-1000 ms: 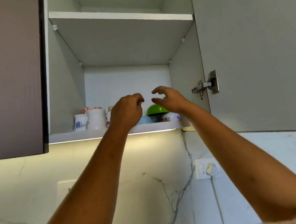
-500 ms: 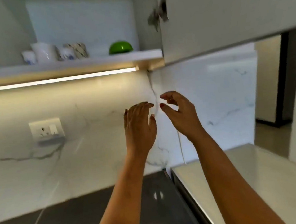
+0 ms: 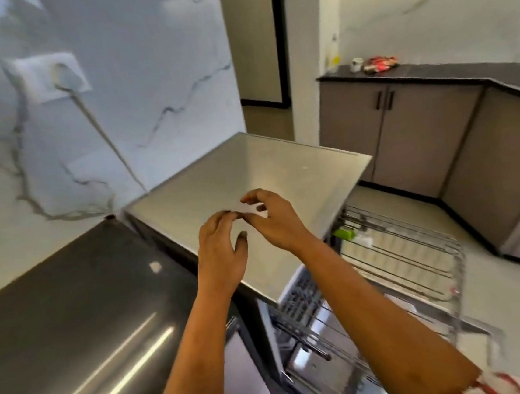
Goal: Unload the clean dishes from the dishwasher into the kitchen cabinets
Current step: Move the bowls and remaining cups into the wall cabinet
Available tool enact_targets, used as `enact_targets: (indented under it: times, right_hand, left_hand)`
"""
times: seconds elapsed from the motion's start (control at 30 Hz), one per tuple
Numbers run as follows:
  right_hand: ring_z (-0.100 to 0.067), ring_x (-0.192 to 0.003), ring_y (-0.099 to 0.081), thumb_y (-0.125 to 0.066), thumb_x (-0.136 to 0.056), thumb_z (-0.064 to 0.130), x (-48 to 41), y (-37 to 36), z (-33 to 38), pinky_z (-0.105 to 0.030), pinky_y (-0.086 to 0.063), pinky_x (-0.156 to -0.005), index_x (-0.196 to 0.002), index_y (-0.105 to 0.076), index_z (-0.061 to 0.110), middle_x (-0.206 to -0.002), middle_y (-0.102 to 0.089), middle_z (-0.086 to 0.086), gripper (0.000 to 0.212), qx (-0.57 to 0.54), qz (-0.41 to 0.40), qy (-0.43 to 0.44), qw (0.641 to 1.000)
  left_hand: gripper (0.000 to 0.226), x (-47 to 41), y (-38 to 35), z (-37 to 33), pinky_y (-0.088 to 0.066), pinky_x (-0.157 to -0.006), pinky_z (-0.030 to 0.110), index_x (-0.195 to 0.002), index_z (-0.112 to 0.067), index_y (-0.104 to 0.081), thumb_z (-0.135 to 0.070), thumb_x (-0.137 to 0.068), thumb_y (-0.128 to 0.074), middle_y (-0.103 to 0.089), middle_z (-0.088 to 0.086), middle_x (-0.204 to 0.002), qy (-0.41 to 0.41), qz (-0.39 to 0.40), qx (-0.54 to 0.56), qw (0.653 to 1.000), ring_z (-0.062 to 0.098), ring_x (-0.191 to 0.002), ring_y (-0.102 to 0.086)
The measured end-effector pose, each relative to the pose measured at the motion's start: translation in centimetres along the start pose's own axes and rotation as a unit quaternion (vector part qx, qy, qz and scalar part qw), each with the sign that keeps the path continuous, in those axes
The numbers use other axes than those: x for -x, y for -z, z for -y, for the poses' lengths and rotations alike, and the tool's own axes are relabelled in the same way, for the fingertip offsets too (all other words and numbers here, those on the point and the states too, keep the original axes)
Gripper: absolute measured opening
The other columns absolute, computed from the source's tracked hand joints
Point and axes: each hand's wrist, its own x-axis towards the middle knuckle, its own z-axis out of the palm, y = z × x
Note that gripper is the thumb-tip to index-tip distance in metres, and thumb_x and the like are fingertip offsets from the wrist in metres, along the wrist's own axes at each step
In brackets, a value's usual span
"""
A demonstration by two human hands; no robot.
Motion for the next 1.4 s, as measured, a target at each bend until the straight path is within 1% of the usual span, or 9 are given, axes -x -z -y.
enact_targets:
  times: [0.4,0.5,0.63,0.8,0.87,1.0,1.17,1.27,1.4]
  right_hand:
    - [-0.02,-0.104,-0.058,-0.06,-0.091,0.019,7.4,11.0,-16.4,-0.024,-0.044,-0.08,-0.118,-0.059,0.013,-0.117,-0.062,-0.005,0.028,0.079,-0.015,-0.253,0.964]
    - [-0.019,-0.1,-0.057,-0.059,-0.091,0.018,7.4,13.3,-21.1,-0.028,-0.046,-0.083,-0.118,-0.059,0.012,-0.116,-0.061,-0.006,0.028,0.068,-0.012,-0.312,0.948]
    - [-0.021,-0.106,-0.056,-0.058,-0.091,0.015,5.8,15.9,-28.0,-0.028,-0.044,-0.086,-0.121,-0.058,0.013,-0.12,-0.06,-0.007,0.03,0.102,0.024,-0.356,0.929]
    - [-0.023,-0.116,-0.053,-0.057,-0.091,0.015,2.4,18.4,-37.0,-0.031,-0.044,-0.095,-0.129,-0.052,0.015,-0.13,-0.055,-0.009,0.038,0.173,0.104,-0.392,0.898]
    - [-0.024,-0.119,-0.052,-0.057,-0.092,0.016,0.7,18.4,-40.4,-0.032,-0.043,-0.099,-0.132,-0.05,0.013,-0.133,-0.054,-0.011,0.041,0.18,0.108,-0.404,0.89]
    - [-0.027,-0.123,-0.051,-0.056,-0.092,0.019,-2.6,16.3,-46.1,-0.031,-0.042,-0.099,-0.136,-0.046,0.008,-0.136,-0.051,-0.013,0.046,0.18,0.077,-0.427,0.883]
    - [-0.029,-0.115,-0.054,-0.056,-0.091,0.038,-5.6,12.1,-51.1,-0.038,-0.044,-0.096,-0.129,-0.051,0.009,-0.128,-0.056,-0.013,0.047,0.13,0.008,-0.478,0.869]
    - [-0.03,-0.122,-0.045,-0.055,-0.084,0.054,-6.7,9.9,-53.5,-0.05,-0.032,-0.105,-0.133,-0.044,0.015,-0.133,-0.048,-0.01,0.063,0.123,-0.018,-0.53,0.839]
    - [-0.029,-0.128,-0.039,-0.063,-0.08,0.048,-8.0,8.5,-55.6,-0.057,-0.018,-0.109,-0.136,-0.037,0.018,-0.136,-0.043,-0.007,0.069,0.091,-0.046,-0.543,0.834]
  left_hand:
    - [0.034,2.0,-13.3,-8.2,-0.044,-0.093,0.023,-0.118,-0.018,-0.059,-0.005,-0.087,-0.059,-0.059,-0.002,-0.116,-0.021,0.209,0.086,0.974,0.011,-0.105,-0.053]
    - [0.032,0.2,-17.7,-9.1,-0.049,-0.087,0.026,-0.117,-0.018,-0.059,-0.005,-0.088,-0.059,-0.056,-0.002,-0.114,0.004,0.255,0.098,0.962,0.013,-0.097,-0.056]
    - [0.03,-2.3,-24.9,-9.9,-0.047,-0.097,0.036,-0.118,-0.019,-0.058,-0.008,-0.089,-0.057,-0.053,-0.001,-0.121,0.041,0.292,0.12,0.948,0.017,-0.112,-0.052]
    - [0.034,-4.4,-33.8,-9.0,-0.045,-0.089,0.021,-0.125,-0.018,-0.053,-0.01,-0.092,-0.054,-0.046,0.001,-0.132,0.126,0.326,0.137,0.927,0.013,-0.109,-0.05]
    - [0.036,-5.2,-37.2,-7.6,-0.051,-0.077,0.022,-0.125,-0.021,-0.052,-0.01,-0.091,-0.055,-0.045,0.004,-0.134,0.171,0.331,0.138,0.918,0.016,-0.105,-0.053]
    - [0.038,-6.7,-42.9,-3.8,-0.042,-0.053,0.015,-0.124,-0.02,-0.052,-0.006,-0.088,-0.058,-0.05,0.01,-0.125,0.214,0.31,0.11,0.92,0.015,-0.085,-0.054]
    - [0.033,-8.3,-48.6,0.3,-0.056,-0.067,0.035,-0.118,-0.017,-0.054,-0.015,-0.086,-0.062,-0.055,0.011,-0.118,0.23,0.284,0.078,0.928,0.028,-0.094,-0.06]
    - [0.036,-9.5,-51.3,1.3,-0.048,-0.066,0.03,-0.122,-0.016,-0.054,-0.016,-0.087,-0.062,-0.053,0.011,-0.126,0.247,0.267,0.082,0.928,0.025,-0.095,-0.059]
    - [0.038,-11.4,-54.2,1.8,-0.047,-0.059,0.027,-0.125,-0.018,-0.052,-0.013,-0.088,-0.059,-0.054,0.008,-0.124,0.243,0.267,0.068,0.93,0.015,-0.075,-0.055]
